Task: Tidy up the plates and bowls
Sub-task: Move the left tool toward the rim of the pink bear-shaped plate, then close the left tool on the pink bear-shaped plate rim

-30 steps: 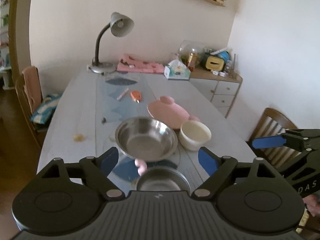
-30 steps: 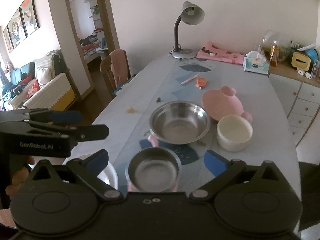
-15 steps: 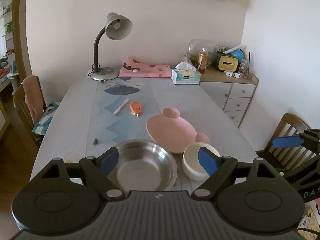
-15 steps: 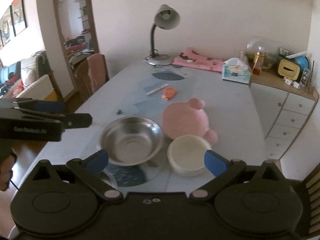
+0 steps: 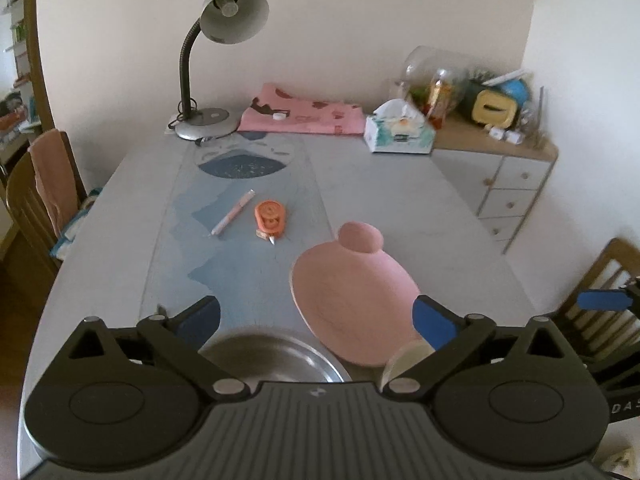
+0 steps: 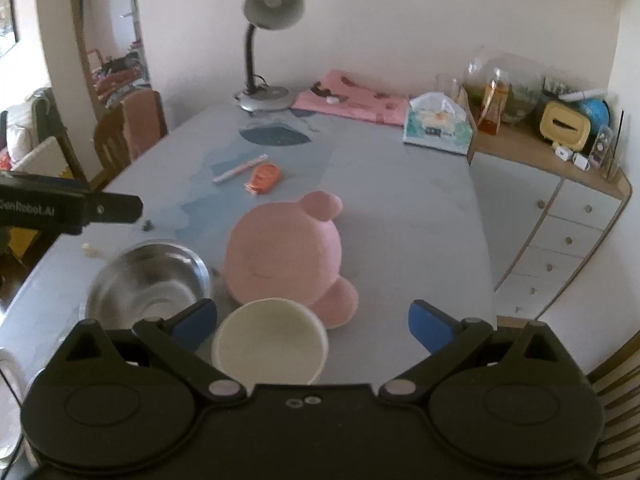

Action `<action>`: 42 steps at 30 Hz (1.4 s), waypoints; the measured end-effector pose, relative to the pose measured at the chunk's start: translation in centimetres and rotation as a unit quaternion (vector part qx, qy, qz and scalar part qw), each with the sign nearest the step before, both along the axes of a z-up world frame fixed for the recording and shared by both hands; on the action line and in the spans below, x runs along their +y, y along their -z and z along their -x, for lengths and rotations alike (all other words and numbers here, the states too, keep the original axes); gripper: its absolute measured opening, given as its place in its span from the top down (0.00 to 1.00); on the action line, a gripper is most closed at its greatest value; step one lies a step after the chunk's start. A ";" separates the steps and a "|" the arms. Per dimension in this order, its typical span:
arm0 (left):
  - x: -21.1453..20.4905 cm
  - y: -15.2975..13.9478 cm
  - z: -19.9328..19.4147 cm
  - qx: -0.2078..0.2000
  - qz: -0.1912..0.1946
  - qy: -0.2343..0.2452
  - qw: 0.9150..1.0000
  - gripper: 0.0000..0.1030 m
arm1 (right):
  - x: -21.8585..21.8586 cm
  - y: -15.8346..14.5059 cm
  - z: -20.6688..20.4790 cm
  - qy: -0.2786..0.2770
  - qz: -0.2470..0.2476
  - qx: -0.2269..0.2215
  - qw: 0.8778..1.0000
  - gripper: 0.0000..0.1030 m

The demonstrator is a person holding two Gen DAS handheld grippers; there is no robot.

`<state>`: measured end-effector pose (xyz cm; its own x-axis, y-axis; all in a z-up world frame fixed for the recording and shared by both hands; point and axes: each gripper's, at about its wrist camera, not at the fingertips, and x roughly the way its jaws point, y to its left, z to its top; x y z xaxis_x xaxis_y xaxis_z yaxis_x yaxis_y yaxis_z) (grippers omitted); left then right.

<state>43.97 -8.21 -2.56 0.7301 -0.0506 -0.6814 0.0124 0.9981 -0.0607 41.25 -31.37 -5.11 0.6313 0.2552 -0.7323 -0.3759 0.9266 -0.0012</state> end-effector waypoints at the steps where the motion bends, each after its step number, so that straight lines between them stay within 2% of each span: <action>1: -0.1 0.3 -1.0 0.004 -0.007 -0.003 1.000 0.00 | -0.1 0.5 -0.8 0.003 0.000 0.005 1.000 0.00; 6: -0.5 1.9 -5.5 0.023 -0.028 -0.014 0.999 0.00 | -1.1 3.3 -4.7 0.027 0.014 0.024 0.999 0.01; 10: -0.5 3.6 -9.0 0.049 -0.030 -0.017 0.998 0.00 | -1.8 5.6 -7.2 0.039 0.019 0.048 0.998 0.04; 15: -0.4 6.5 -13.4 0.107 -0.033 -0.011 0.994 0.00 | -2.2 7.8 -9.4 0.049 0.019 0.082 0.995 0.10; 17: -0.3 7.8 -14.9 0.128 -0.029 -0.013 0.991 0.00 | -2.2 8.5 -10.0 0.049 0.016 0.098 0.994 0.16; 27: 0.4 12.3 -18.6 0.170 -0.045 -0.037 0.984 0.03 | -2.0 11.8 -11.9 0.066 0.003 0.156 0.986 0.30; 30: 0.3 13.2 -19.1 0.186 -0.044 -0.031 0.981 0.15 | -2.0 12.2 -12.0 0.068 -0.011 0.170 0.983 0.36; 32: 0.2 13.8 -19.4 0.195 -0.042 -0.027 0.979 0.30 | -2.2 12.4 -12.1 0.067 -0.015 0.175 0.982 0.42; 33: 0.1 14.1 -19.5 0.201 -0.039 -0.025 0.979 0.34 | -2.2 12.4 -12.2 0.065 -0.017 0.176 0.982 0.45; 35: 0.1 14.7 -19.7 0.209 -0.031 -0.026 0.977 0.45 | -2.2 12.5 -12.2 0.064 -0.020 0.179 0.982 0.57; 38: 0.0 15.0 -19.7 0.216 -0.020 -0.029 0.976 0.58 | -2.4 12.4 -12.4 0.067 -0.031 0.183 0.980 0.64; 42: -0.1 15.3 -19.8 0.220 -0.019 -0.035 0.975 0.63 | -2.7 12.5 -12.6 0.069 -0.044 0.192 0.978 0.71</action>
<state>63.74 -8.35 -17.86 0.3666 0.0210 -0.9301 -0.0756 0.9971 -0.0073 53.83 -34.04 -17.59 0.3474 0.2596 -0.9011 -0.2046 0.9588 0.1973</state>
